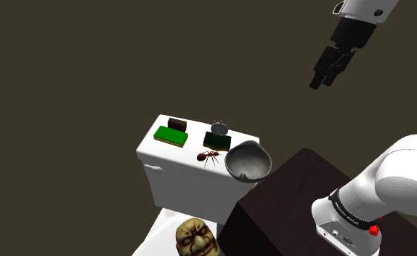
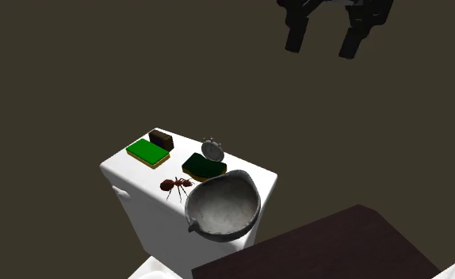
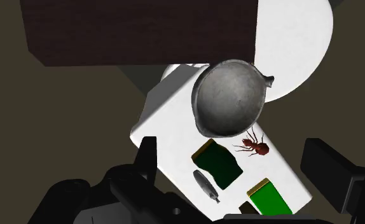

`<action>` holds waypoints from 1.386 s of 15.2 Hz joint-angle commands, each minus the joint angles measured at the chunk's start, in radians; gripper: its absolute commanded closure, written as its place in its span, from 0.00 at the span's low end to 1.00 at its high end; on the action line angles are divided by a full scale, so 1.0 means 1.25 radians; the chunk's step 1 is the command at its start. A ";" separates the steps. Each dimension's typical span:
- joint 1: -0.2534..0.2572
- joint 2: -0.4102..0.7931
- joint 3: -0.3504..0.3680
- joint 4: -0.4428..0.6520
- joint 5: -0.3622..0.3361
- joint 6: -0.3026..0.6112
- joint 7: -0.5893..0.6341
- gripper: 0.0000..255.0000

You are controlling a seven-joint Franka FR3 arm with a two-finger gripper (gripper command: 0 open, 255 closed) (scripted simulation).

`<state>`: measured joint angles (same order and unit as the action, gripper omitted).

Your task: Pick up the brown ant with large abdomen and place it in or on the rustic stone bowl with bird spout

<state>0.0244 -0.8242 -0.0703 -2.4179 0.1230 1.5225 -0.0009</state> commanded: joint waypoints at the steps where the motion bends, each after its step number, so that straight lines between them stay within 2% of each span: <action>1: 0.000 0.000 0.000 0.000 0.000 0.000 0.000 0.00; 11: 0.059 0.181 0.059 -0.098 0.060 0.261 -0.019 0.00; 21: 0.120 0.458 0.115 -0.087 0.120 0.508 -0.049 0.00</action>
<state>0.1688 -0.2873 0.0681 -2.5375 0.2682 2.1353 -0.0573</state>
